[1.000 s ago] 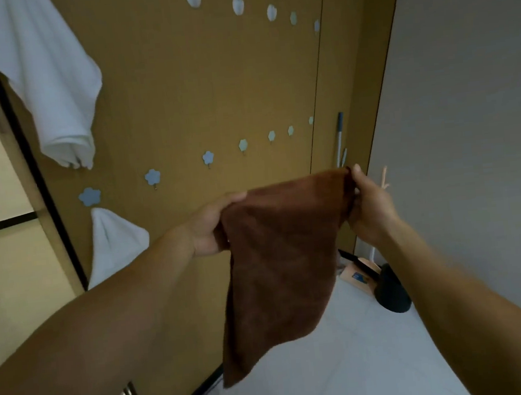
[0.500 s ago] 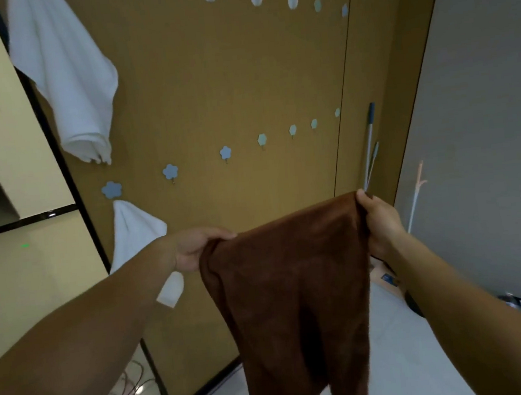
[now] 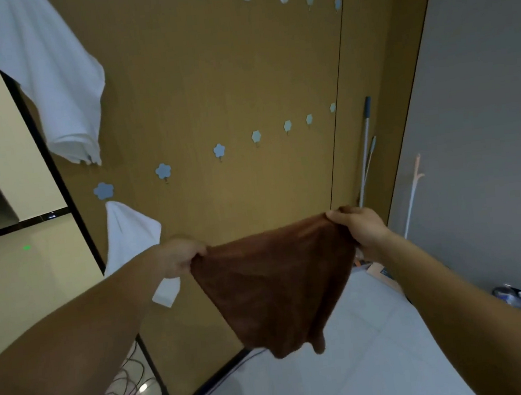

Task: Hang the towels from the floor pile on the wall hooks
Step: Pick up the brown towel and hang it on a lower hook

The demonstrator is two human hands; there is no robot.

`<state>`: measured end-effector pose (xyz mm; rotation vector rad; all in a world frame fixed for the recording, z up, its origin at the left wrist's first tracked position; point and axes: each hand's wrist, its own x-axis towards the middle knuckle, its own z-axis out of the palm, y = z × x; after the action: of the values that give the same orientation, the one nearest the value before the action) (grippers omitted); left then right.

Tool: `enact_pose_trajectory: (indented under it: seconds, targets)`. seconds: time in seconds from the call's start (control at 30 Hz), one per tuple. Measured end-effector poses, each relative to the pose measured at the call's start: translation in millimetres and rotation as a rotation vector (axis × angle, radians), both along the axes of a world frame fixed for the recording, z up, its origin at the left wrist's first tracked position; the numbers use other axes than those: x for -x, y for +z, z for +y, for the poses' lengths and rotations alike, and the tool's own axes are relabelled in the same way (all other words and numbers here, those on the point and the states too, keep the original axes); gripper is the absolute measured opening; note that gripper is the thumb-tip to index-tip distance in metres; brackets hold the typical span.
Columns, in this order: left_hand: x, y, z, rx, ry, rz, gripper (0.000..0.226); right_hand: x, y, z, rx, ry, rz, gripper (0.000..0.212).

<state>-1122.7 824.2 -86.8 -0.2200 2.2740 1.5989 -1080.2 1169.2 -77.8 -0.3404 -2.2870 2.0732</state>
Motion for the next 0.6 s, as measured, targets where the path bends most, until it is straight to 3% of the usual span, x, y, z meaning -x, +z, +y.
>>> enact_pose_trajectory:
  seconds: [0.1, 0.2, 0.27, 0.43, 0.5, 0.6]
  targets:
    - [7.8, 19.2, -8.9, 0.312, 0.009, 0.190, 0.018, 8.0, 6.9, 1.4, -0.080, -0.067, 0.024, 0.060]
    - [3.5, 26.4, -9.5, 0.426, -0.017, 0.183, 0.021, 10.7, -2.0, 0.2, -0.222, -0.110, -0.041, 0.056]
    - [2.8, 21.7, -10.9, 0.355, 0.064, 0.150, 0.018, 10.2, -8.0, 0.4, -0.231, -0.144, -0.089, 0.055]
    - [6.4, 19.3, -21.0, -0.101, 0.255, -0.038, 0.029, 12.5, -7.3, 2.2, -0.088, -0.168, -0.103, 0.043]
    - [8.2, 20.1, -26.0, -0.163, 0.240, -0.063, 0.019, 13.5, -3.3, 2.4, 0.022, -0.124, -0.090, 0.030]
    - [8.9, 19.4, -32.9, -0.171, 0.215, -0.071, 0.008, 15.9, -6.3, 3.4, -0.129, -0.028, -0.135, 0.027]
